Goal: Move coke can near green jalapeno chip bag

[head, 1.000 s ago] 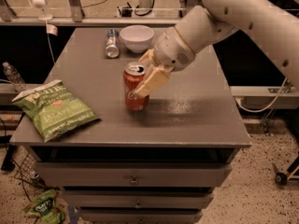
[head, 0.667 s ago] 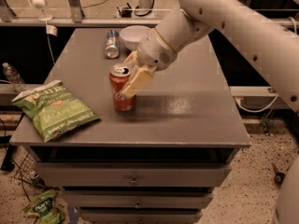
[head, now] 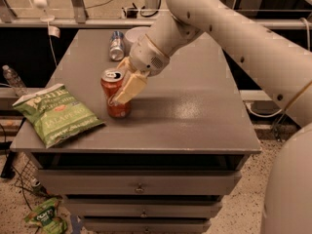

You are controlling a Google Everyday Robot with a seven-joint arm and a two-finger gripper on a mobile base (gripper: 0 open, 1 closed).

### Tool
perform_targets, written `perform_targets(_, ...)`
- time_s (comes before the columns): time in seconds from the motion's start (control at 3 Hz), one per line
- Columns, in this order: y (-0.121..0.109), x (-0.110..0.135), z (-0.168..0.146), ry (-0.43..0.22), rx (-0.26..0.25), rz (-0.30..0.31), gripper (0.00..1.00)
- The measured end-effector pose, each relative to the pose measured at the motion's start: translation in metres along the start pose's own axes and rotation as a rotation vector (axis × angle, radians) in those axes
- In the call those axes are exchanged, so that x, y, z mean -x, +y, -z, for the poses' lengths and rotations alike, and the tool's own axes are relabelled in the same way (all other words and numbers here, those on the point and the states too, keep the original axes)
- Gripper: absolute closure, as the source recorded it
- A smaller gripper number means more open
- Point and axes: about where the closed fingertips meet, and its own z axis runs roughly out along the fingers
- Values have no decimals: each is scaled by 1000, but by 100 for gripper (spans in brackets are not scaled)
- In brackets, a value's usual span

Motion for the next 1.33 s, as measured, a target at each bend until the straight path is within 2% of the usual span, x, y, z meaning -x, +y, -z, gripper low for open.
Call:
perform_targets(0.33,-3,16,-15,-23,38,35,100)
perform_targets(0.67,-3,16,-15,-23,38,36,100)
perform_targets(1.33,-5,66,-27,-53,70,154,100)
